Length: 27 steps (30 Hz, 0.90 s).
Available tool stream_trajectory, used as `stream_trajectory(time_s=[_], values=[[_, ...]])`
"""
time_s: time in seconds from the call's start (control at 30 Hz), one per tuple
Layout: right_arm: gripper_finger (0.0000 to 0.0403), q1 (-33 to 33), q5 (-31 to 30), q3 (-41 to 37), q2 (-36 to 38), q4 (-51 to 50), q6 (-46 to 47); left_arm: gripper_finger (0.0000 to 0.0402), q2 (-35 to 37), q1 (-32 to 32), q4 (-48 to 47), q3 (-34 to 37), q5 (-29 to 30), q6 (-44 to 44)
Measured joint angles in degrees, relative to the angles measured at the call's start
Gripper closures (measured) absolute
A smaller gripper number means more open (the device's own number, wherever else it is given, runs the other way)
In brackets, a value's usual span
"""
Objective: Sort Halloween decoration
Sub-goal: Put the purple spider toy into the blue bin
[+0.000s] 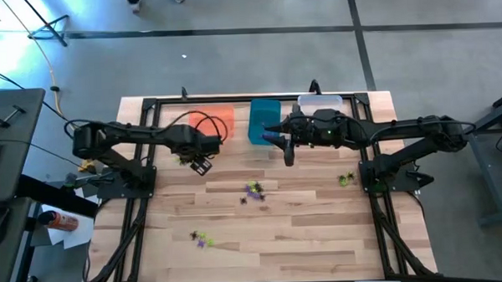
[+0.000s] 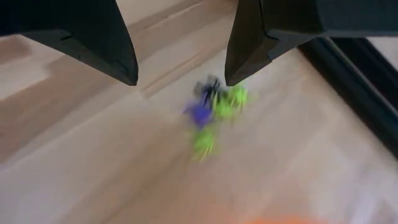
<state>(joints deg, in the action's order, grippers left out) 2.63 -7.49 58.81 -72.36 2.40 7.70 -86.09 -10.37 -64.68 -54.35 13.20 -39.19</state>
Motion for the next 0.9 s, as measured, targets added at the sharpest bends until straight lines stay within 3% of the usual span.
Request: stream_trajectory(time_s=[0.2,0.53,0.9], values=[[0.0261,0.0,-1.7,0.0,0.0,-0.2,-0.2,0.0174,1.0,-2.4,8.3,6.7,-1.1,0.8],[0.0261,0.0,-3.6,0.0,0.0,-0.5,0.0,0.0175,1.0,-3.9,12.0,7.8,-0.7,6.4],[0.0261,0.0,-3.9,0.0,0.0,-0.5,0.0,0.0234,-5.5,-3.9,12.4,7.8,-0.6,8.4]])
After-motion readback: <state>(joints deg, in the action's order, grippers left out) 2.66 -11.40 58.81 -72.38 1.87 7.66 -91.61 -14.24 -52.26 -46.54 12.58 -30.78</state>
